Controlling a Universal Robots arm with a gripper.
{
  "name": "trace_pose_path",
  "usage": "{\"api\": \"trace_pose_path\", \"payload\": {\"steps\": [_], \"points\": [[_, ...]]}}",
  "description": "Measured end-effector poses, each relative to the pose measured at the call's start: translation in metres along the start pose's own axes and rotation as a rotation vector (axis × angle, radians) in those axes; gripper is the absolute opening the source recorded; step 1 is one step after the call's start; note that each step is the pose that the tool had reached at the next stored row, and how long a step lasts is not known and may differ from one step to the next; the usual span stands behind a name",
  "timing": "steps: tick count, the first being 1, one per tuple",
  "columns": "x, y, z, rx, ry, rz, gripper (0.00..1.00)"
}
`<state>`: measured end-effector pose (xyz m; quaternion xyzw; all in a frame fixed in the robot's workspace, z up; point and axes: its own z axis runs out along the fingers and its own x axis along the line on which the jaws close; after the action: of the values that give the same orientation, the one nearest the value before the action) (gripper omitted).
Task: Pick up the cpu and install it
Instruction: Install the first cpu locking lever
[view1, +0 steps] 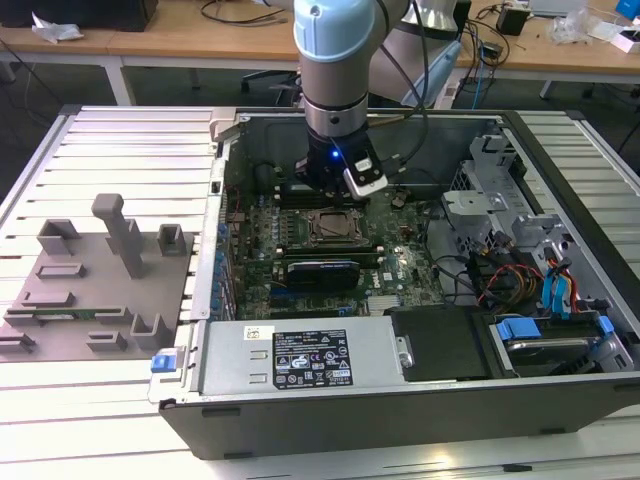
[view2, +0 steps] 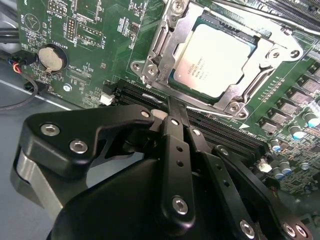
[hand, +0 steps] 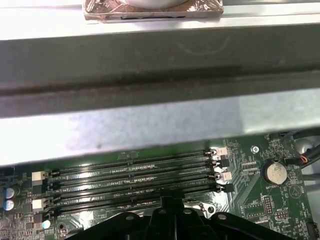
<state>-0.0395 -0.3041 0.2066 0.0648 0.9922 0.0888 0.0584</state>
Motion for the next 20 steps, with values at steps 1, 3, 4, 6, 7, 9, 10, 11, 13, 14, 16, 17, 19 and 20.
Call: {"api": "trace_pose_path", "payload": {"steps": [1, 3, 4, 6, 7, 9, 10, 11, 13, 14, 16, 17, 19, 20], "points": [[0.0001, 0.0004, 0.0001, 0.0006, -0.0011, 0.006, 0.11], [0.0003, 0.0009, 0.0002, 0.0015, -0.0027, 0.014, 0.11], [0.0003, 0.0012, 0.0002, 0.0020, -0.0033, 0.018, 0.11], [0.0007, 0.0018, 0.0002, 0.0032, -0.0052, 0.028, 0.11], [0.0007, 0.0020, 0.0003, 0.0036, -0.0059, 0.031, 0.11], [0.0007, 0.0021, 0.0003, 0.0040, -0.0067, 0.035, 0.11], [0.0008, 0.0022, 0.0003, 0.0046, -0.0069, 0.036, 0.11], [0.0008, 0.0024, 0.0004, 0.0050, -0.0072, 0.037, 0.11], [0.0010, 0.0028, 0.0004, 0.0061, -0.0078, 0.040, 0.11], [0.0012, 0.0032, 0.0005, 0.0065, -0.0083, 0.042, 0.11], [0.0013, 0.0035, 0.0005, 0.0078, -0.0093, 0.047, 0.11], [0.0013, 0.0035, 0.0006, 0.0085, -0.0097, 0.048, 0.11], [0.0014, 0.0036, 0.0006, 0.0113, -0.0111, 0.054, 0.11], [0.0014, 0.0036, 0.0006, 0.0129, -0.0119, 0.057, 0.11]]}}
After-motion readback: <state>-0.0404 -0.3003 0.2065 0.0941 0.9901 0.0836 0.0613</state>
